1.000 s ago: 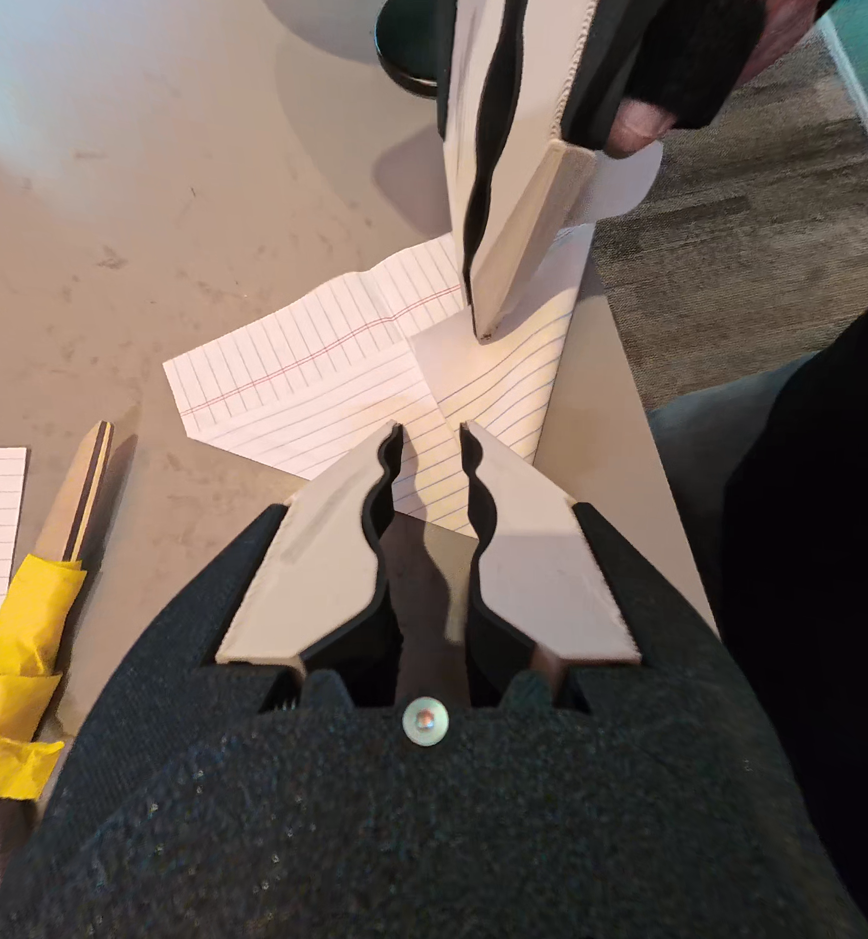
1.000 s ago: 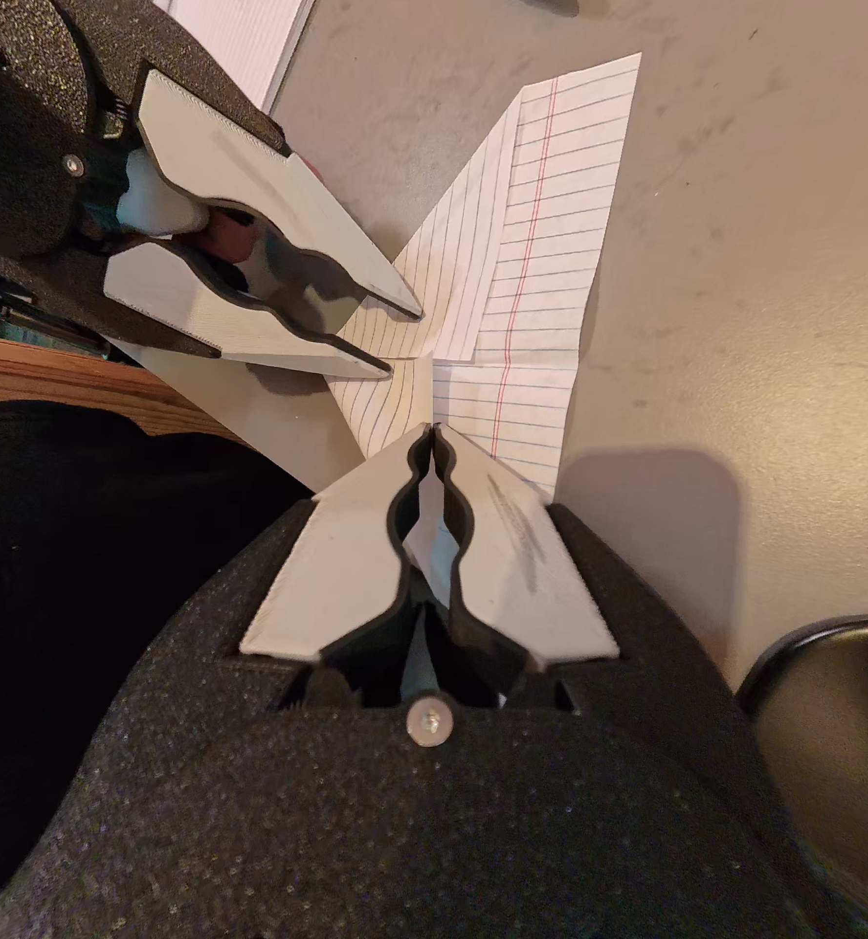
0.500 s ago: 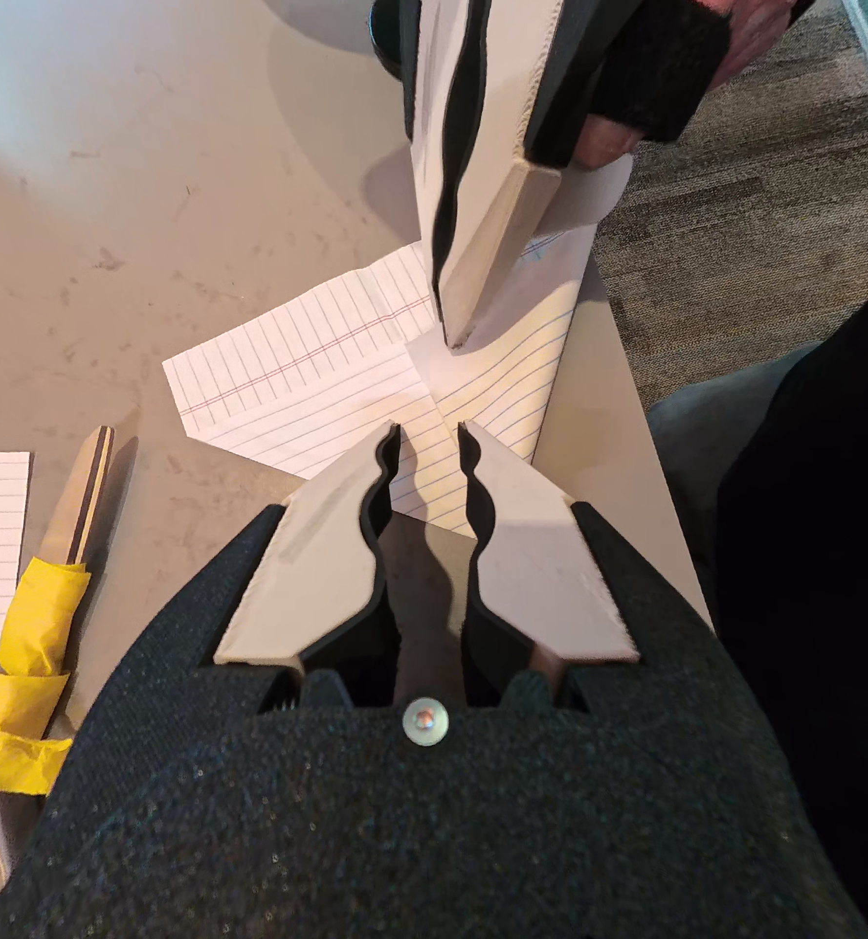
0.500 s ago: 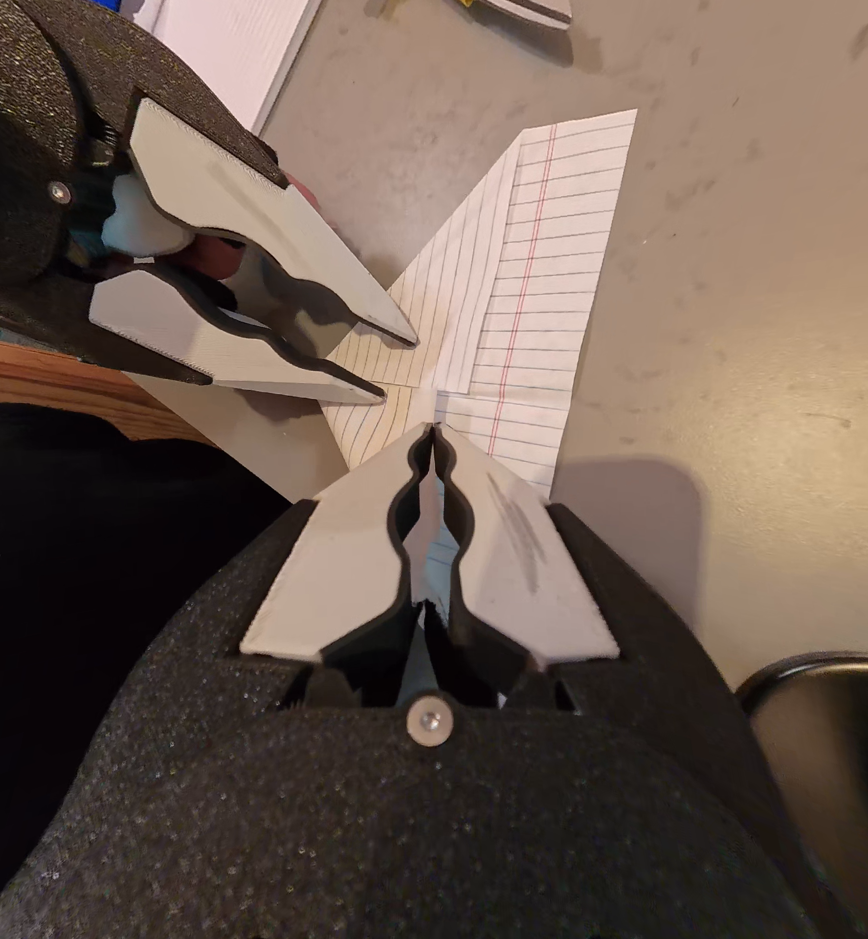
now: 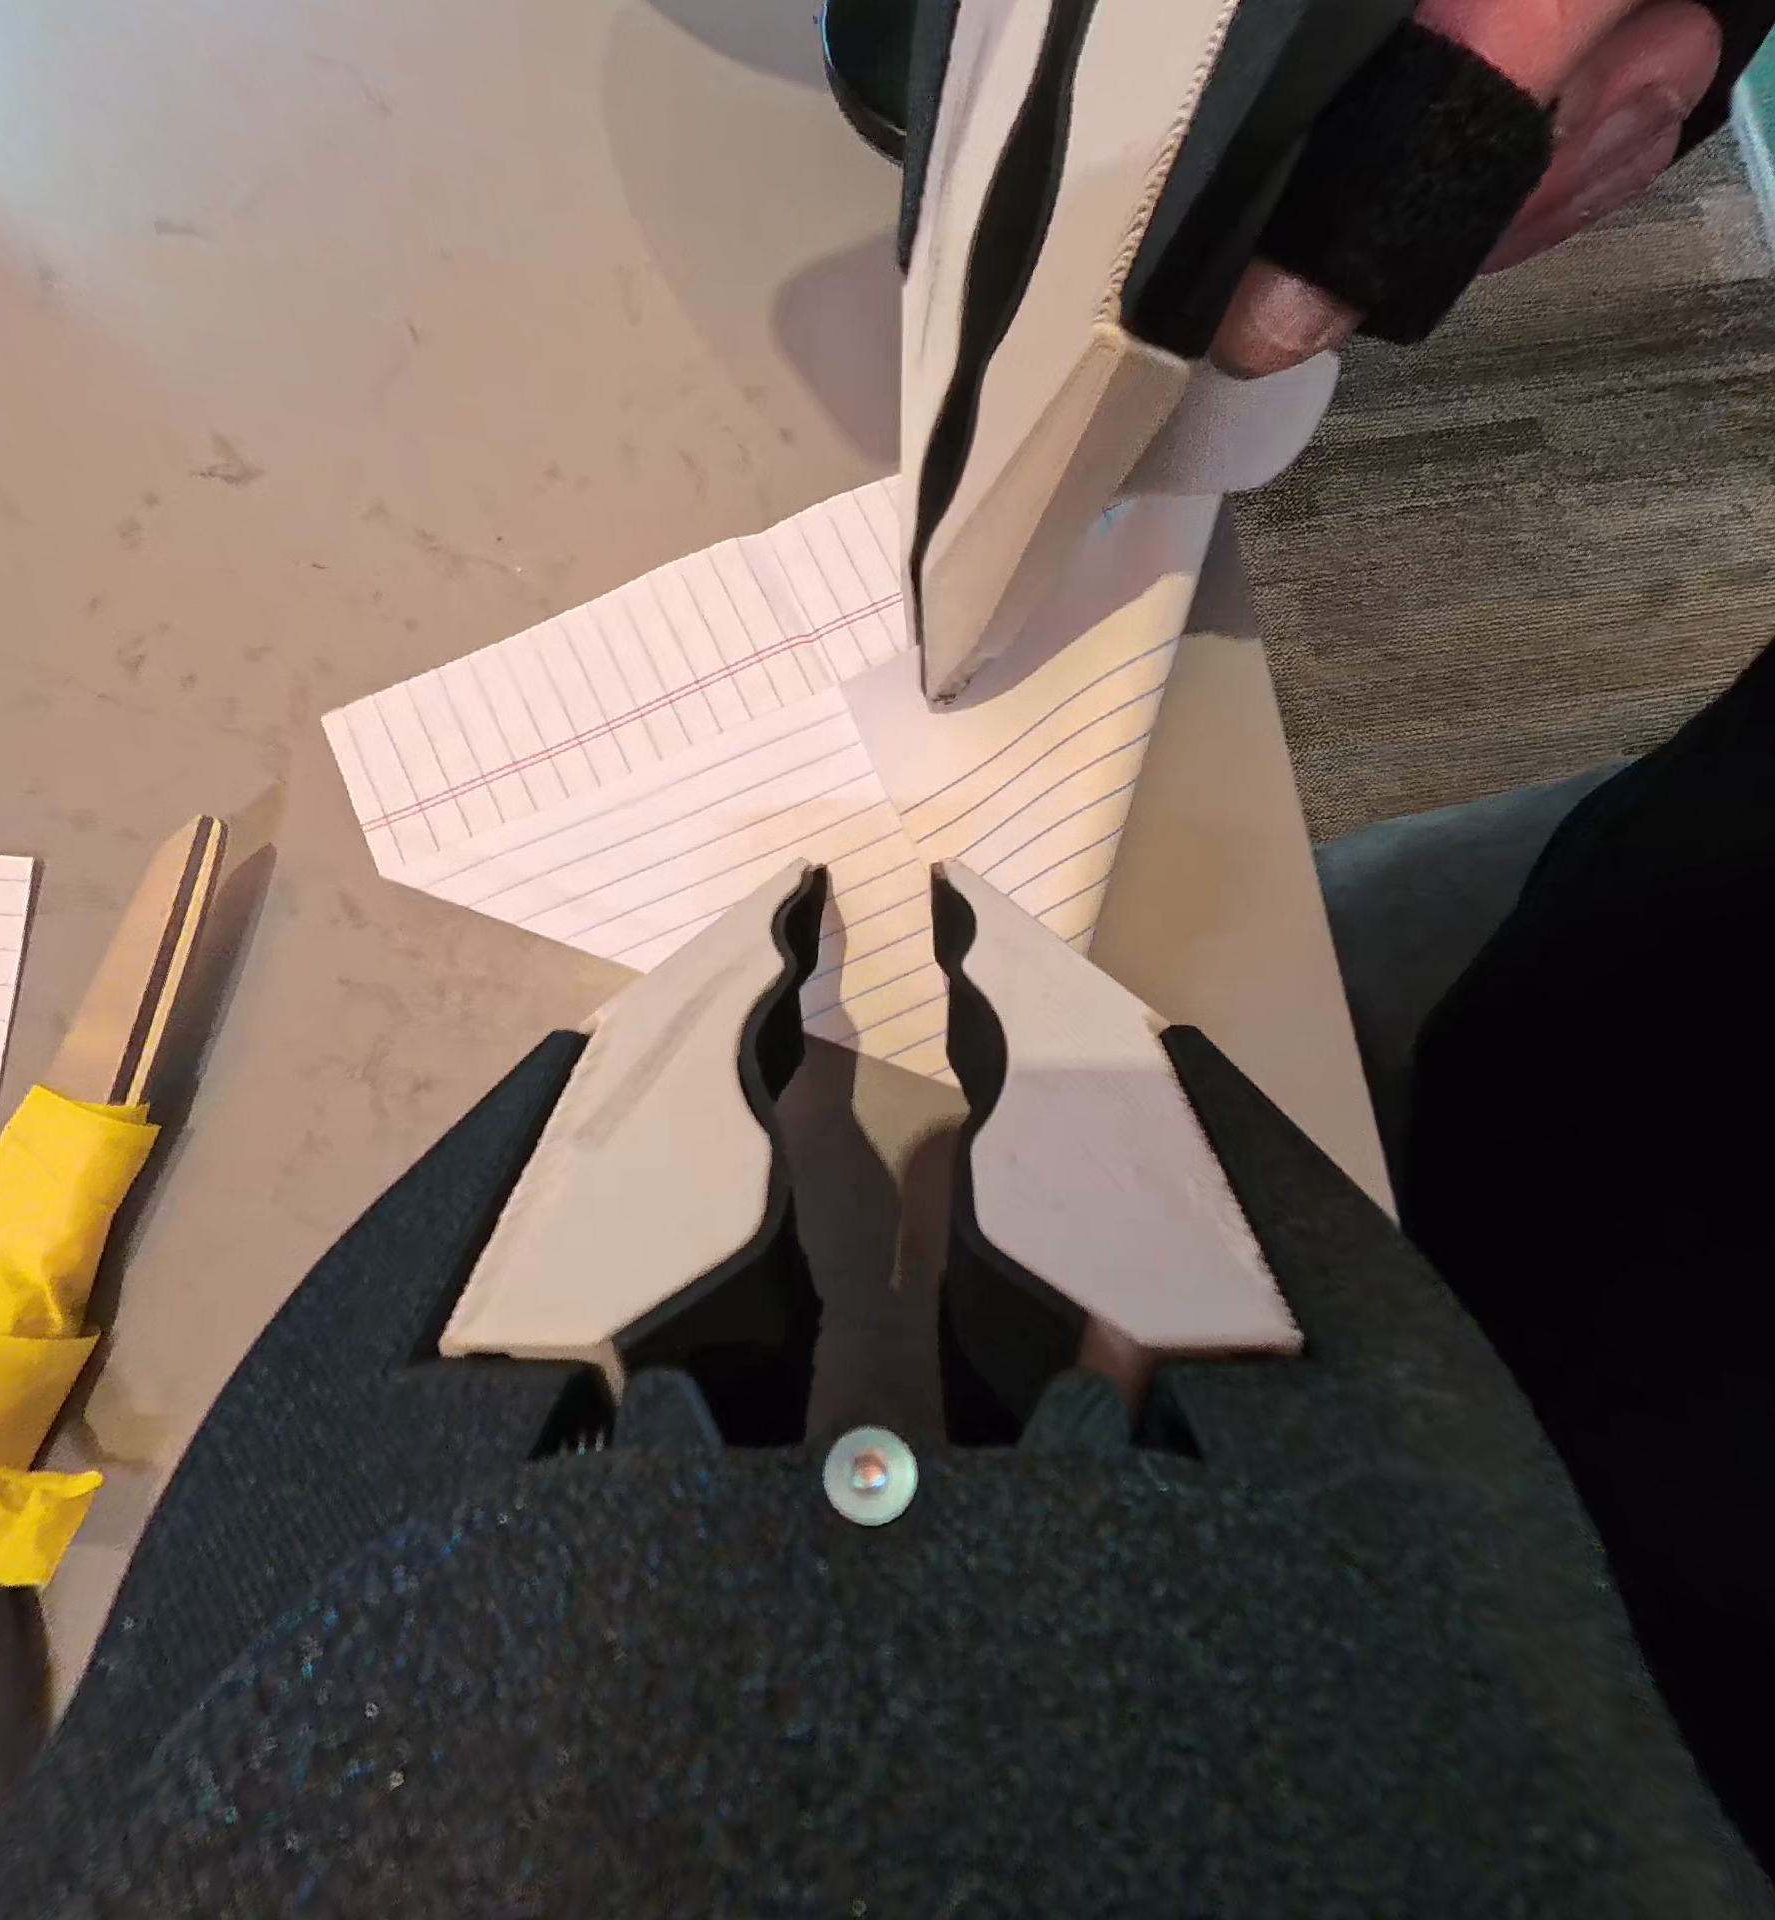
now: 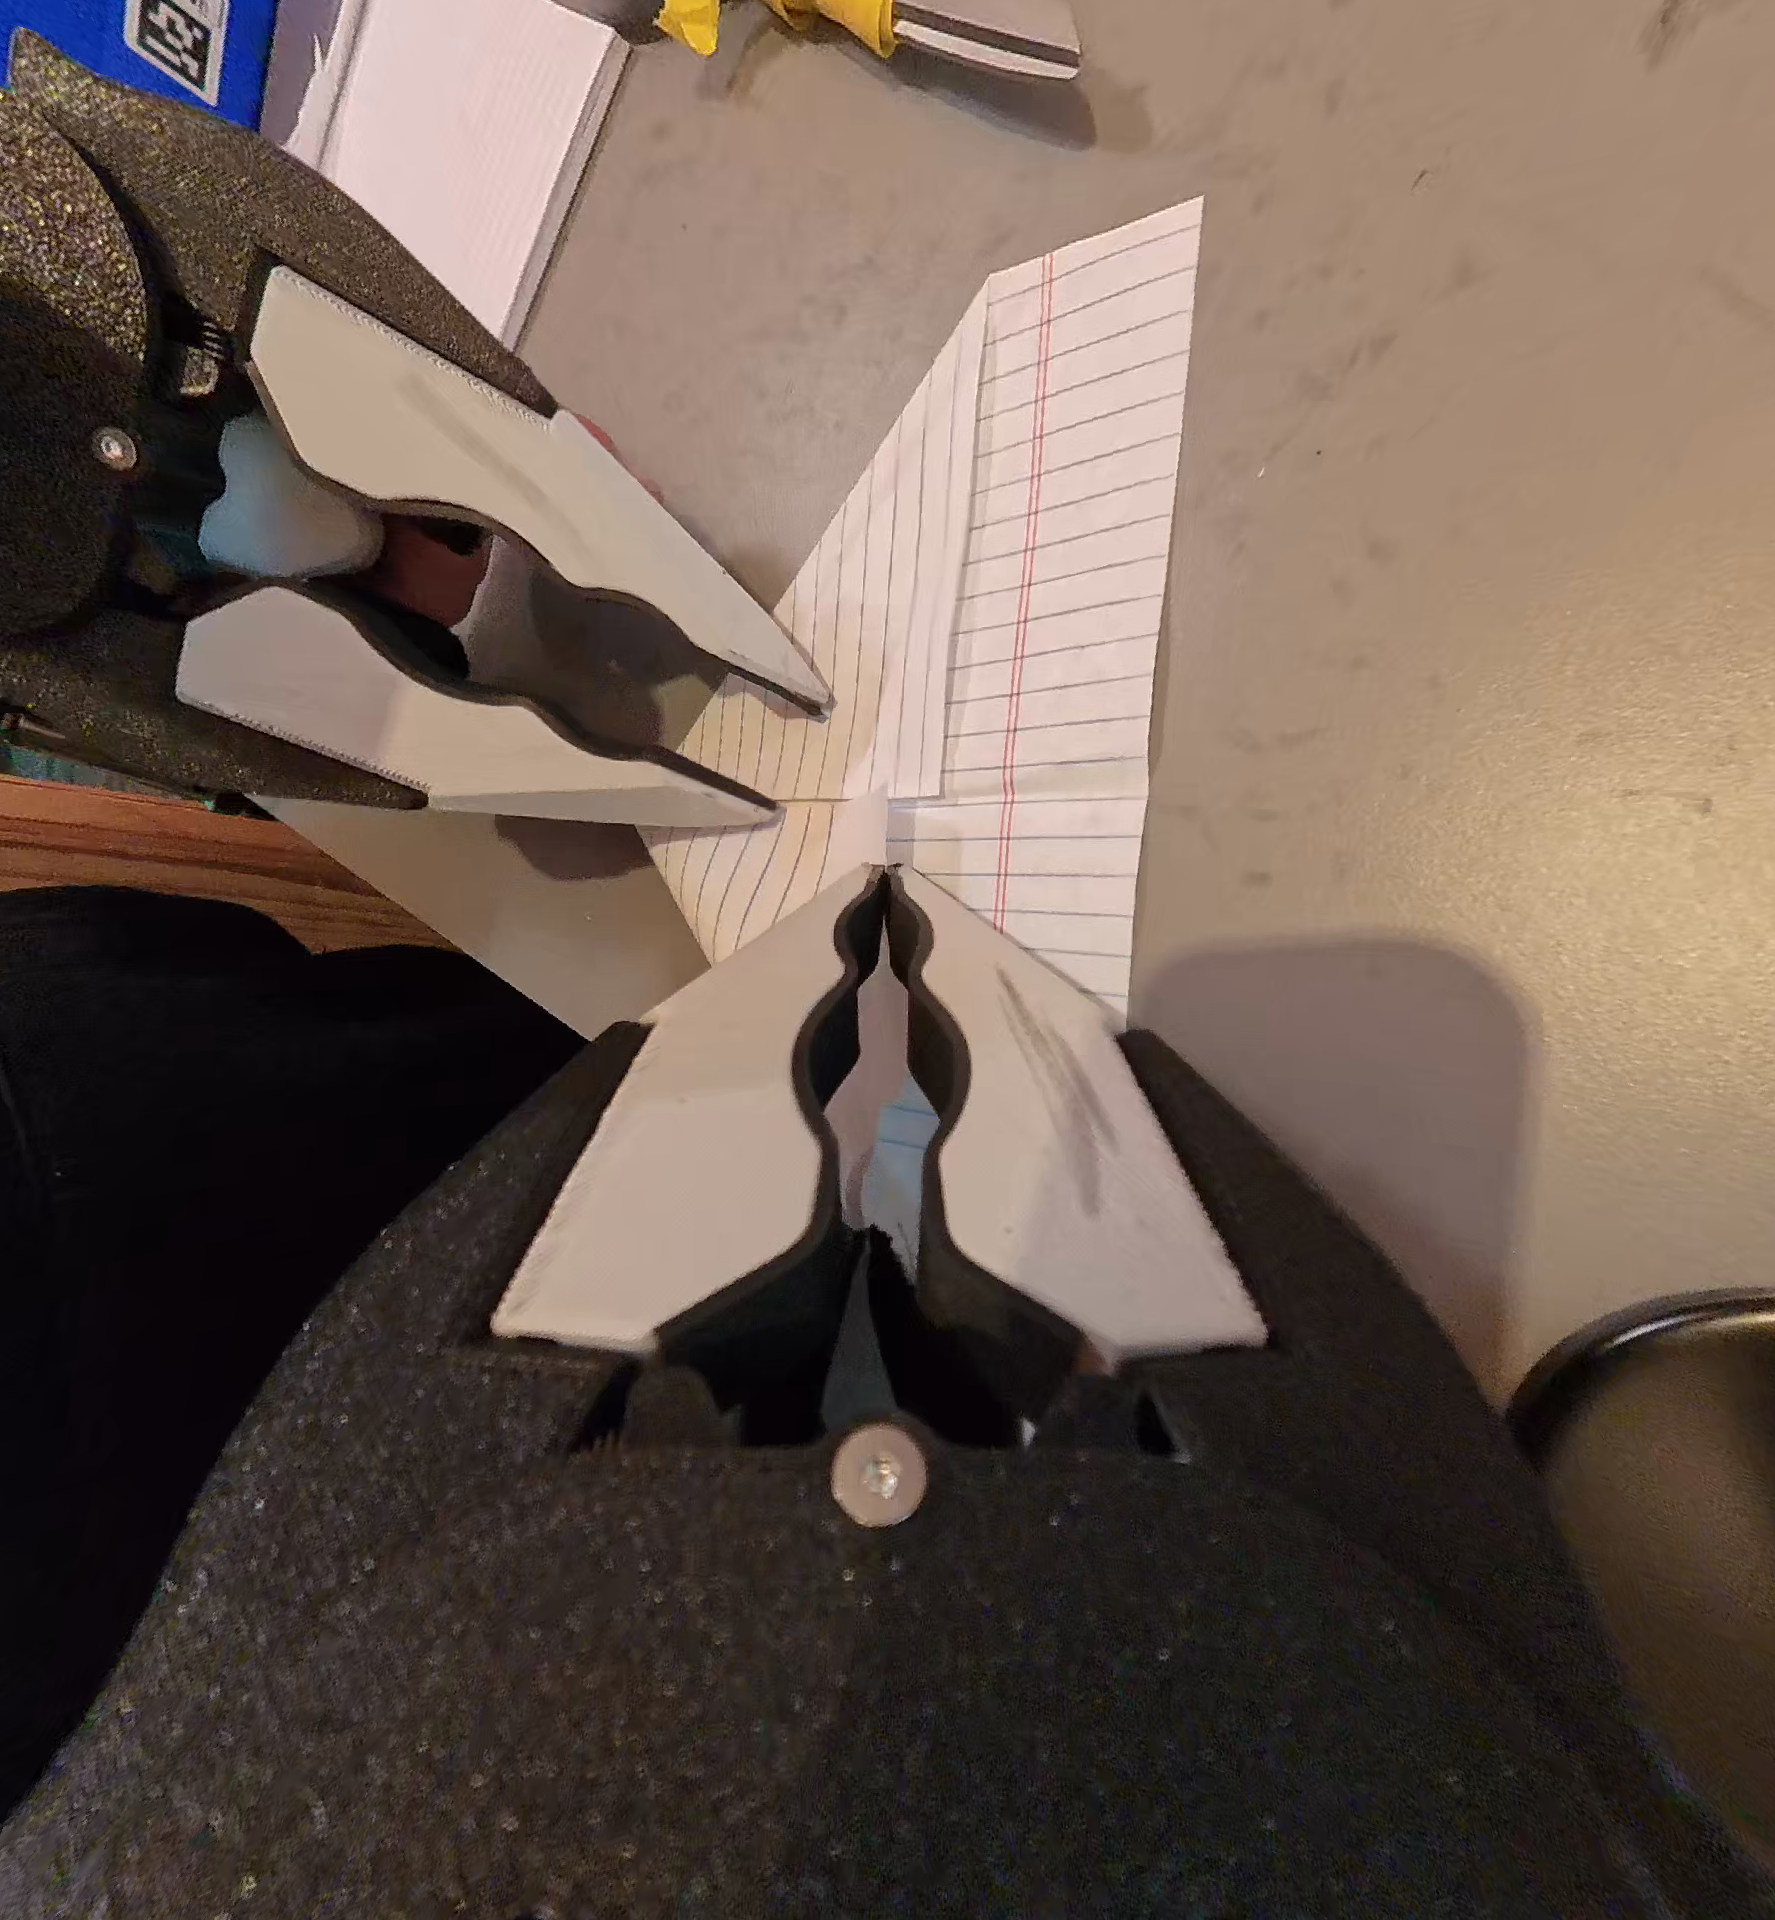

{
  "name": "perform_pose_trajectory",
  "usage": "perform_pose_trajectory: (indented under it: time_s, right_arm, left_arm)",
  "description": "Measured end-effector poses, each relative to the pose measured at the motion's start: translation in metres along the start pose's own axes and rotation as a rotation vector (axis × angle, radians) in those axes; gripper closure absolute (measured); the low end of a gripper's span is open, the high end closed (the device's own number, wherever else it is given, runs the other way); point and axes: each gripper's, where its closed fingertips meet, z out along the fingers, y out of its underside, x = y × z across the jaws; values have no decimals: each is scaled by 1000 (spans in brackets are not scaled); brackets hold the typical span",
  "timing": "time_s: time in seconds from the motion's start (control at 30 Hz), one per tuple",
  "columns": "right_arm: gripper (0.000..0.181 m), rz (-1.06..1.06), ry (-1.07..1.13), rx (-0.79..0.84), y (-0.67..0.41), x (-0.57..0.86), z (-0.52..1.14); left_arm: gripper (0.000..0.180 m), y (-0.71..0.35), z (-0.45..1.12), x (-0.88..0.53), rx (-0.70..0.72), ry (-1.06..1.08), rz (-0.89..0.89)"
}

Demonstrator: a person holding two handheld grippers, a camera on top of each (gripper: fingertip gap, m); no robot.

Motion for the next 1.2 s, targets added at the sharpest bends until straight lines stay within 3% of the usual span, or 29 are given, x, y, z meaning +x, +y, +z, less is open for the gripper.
perform_pose_trajectory:
  time_s: [0.57, 0.73, 0.83, 0.93, 1.2]
  right_arm:
    - [181, -19, 115, 22, -3, 10, -3]
    - [171, -182, 279, 70, -13, 9, -20]
    - [179, -350, 254, 151, -22, -22, -22]
    - [181, -449, 311, 117, -14, -23, -6]
    - [181, -388, 406, 109, 0, 0, 6]
  left_arm:
    - [160, -2, 4, 0, 1, -66, 51]
    - [162, -2, 5, 1, 5, -82, 46]
    - [163, -2, 4, 1, 8, -83, 48]
    - [163, -2, 4, 1, 7, -85, 48]
    - [163, -2, 5, 1, 3, -79, 40]
